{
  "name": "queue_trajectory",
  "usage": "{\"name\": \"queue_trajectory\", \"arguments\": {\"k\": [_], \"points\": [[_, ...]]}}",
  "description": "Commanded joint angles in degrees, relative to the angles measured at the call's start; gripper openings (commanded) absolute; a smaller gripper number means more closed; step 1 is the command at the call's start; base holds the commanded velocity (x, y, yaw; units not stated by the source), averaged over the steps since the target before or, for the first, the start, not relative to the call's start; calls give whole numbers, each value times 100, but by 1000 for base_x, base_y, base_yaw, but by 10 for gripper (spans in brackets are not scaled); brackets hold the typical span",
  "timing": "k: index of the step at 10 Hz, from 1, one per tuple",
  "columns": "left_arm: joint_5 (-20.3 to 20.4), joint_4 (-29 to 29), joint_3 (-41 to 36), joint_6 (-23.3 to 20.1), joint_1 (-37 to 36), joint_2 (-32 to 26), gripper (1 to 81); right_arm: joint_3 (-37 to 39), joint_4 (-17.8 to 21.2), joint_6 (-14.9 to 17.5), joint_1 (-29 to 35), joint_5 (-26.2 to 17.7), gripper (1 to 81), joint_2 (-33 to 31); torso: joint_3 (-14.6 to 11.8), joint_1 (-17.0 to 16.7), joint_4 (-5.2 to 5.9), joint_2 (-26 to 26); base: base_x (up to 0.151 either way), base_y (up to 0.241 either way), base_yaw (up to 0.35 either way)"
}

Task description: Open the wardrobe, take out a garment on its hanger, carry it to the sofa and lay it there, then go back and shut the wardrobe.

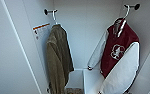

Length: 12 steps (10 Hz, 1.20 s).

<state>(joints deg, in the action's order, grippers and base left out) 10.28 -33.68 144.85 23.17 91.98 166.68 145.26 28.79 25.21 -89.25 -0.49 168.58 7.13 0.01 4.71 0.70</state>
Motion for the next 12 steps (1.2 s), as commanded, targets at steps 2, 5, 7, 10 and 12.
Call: {"name": "queue_trajectory", "arguments": {"k": [2,5,7,10,12], "points": [[-245,-77,-27,-23,-105,-29,811,-34,21,19,130,-444,811,-15,0,0,0,0,91,0,0],[-245,-77,-27,-23,-105,-20,811,-34,3,19,148,-452,811,11,0,0,0,0,60,0,0],[-254,-51,-27,-23,-113,-20,811,-34,3,19,156,-452,811,11,0,7,0,-4,0,0,0],[-254,2,61,-15,-106,-3,811,-34,12,19,157,-452,811,2,0,0,0,-2,0,0,0],[-325,11,541,56,-167,154,811,-34,3,19,148,-452,811,2,0,0,0,-2,0,0,0]]}}
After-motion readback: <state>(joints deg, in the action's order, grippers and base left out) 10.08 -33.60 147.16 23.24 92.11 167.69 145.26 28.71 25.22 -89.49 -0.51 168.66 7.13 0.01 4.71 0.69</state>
